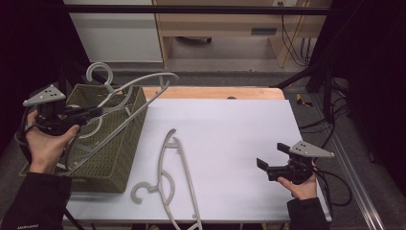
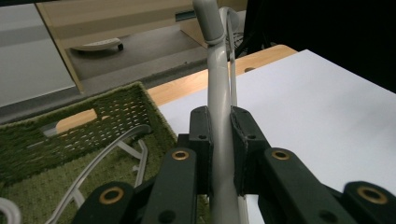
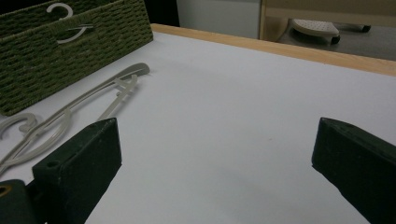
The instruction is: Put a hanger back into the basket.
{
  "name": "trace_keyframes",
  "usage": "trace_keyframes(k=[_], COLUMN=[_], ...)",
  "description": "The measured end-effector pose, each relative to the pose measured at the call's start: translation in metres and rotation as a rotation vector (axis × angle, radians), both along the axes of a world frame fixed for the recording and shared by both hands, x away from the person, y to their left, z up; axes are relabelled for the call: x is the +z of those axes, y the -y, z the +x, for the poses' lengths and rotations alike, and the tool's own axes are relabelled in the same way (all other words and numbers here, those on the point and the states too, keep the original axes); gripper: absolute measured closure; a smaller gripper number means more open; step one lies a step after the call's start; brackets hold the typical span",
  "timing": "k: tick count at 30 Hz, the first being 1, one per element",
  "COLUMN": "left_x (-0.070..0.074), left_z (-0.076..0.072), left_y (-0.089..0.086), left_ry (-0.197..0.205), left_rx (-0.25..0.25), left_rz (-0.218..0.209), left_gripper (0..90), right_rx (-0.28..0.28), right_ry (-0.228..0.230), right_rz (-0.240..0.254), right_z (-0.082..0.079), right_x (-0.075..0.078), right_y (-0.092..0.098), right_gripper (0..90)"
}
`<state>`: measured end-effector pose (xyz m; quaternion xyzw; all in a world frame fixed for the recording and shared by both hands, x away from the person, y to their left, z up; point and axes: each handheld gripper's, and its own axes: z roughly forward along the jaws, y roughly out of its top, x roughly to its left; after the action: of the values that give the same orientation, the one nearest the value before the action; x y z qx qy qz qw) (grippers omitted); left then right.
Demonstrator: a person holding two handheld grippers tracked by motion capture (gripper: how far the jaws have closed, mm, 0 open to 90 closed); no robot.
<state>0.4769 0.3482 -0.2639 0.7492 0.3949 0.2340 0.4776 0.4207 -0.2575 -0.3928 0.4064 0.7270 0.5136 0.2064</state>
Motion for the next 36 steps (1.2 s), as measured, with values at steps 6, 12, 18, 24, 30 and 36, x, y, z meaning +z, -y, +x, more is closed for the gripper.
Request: trace_keyframes(k=[6, 12, 18, 24, 30, 36], left_x=[-0.002, -0.008, -0.015, -0.021, -0.028, -0.036], left_z=[0.002, 0.003, 0.004, 0.004, 0.006, 0.009], left_y=[-0.017, -0.033, -0.044, -0.059, -0.075, -0.089], left_ry=[0.002, -0.003, -0.013, -0.017, -0.031, -0.052], left_rx=[0.020, 0.041, 0.051, 0.071, 0.100, 0.123], left_rz=[0.014, 0.036, 0.060, 0.063, 0.060, 0.055], left_gripper=[80.1, 80.1, 80.1, 80.1, 80.1, 80.1], right_rx=[-0.002, 0.003, -0.001, -0.002, 0.002, -0.002], right_ry=[-0.001, -0.001, -0.004, -0.003, -0.007, -0.008], right_rz=[-0.001, -0.007, -0.005, -0.006, -0.011, -0.011], right_z=[0.000, 0.000, 0.001, 0.001, 0.002, 0.002], right_x=[0.000, -0.001, -0.001, -0.002, -0.003, -0.003], right_y=[-0.001, -0.001, -0.002, -0.002, -0.003, -0.003], right_gripper=[1.9, 1.9, 1.9, 1.9, 1.9, 1.9])
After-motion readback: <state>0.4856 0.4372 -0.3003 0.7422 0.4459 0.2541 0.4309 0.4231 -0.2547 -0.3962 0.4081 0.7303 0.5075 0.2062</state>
